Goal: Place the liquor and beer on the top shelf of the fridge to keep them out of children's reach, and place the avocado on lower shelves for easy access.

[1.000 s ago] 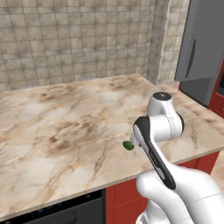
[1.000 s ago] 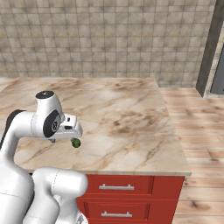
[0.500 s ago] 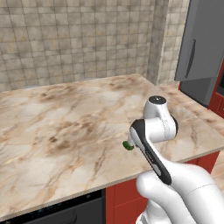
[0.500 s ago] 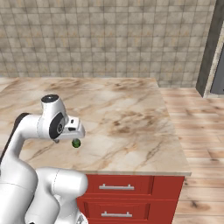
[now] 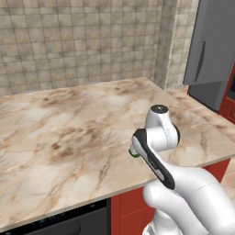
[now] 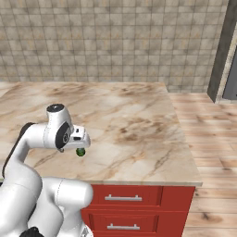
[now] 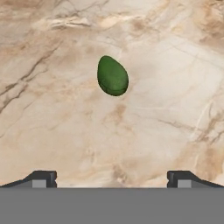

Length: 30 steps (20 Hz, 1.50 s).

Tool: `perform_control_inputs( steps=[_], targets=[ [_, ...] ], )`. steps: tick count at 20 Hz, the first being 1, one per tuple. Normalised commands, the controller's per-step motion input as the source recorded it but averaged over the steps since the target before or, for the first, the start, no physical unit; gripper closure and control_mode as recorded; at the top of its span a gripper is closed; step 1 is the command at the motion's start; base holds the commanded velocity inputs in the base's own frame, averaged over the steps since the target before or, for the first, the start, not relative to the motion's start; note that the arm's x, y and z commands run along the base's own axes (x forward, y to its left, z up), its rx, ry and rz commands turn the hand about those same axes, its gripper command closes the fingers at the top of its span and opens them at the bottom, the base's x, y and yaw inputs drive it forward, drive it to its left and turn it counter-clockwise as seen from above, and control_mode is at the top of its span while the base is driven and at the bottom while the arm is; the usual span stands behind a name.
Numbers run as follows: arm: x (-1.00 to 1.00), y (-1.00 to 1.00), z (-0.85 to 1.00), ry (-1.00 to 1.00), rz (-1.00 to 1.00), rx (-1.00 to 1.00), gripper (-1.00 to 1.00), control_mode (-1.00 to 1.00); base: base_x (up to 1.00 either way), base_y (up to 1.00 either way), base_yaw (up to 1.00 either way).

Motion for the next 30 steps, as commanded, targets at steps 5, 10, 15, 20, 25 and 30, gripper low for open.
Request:
perform_control_inputs(
  steps=[5, 10, 15, 20, 25, 30],
  targets=[
    [0.19, 0.07, -0.15, 0.00, 0.00, 0.00, -1.00, -1.00, 0.00, 0.00, 0.00],
    [0.15, 0.00, -0.11, 0.00, 0.00, 0.00, -1.00, -1.00, 0.00, 0.00, 0.00],
    [0.12, 0.00, -0.12, 0.00, 0.00, 0.00, -1.00, -1.00, 0.00, 0.00, 0.00],
    [0.11, 0.00, -0.15, 0.00, 0.00, 0.00, -1.00, -1.00, 0.00, 0.00, 0.00],
    [0.11, 0.00, -0.16, 0.00, 0.00, 0.00, -1.00, -1.00, 0.00, 0.00, 0.00],
    [0.14, 0.00, -0.16, 0.00, 0.00, 0.00, -1.00, -1.00, 0.00, 0.00, 0.00]
  ],
)
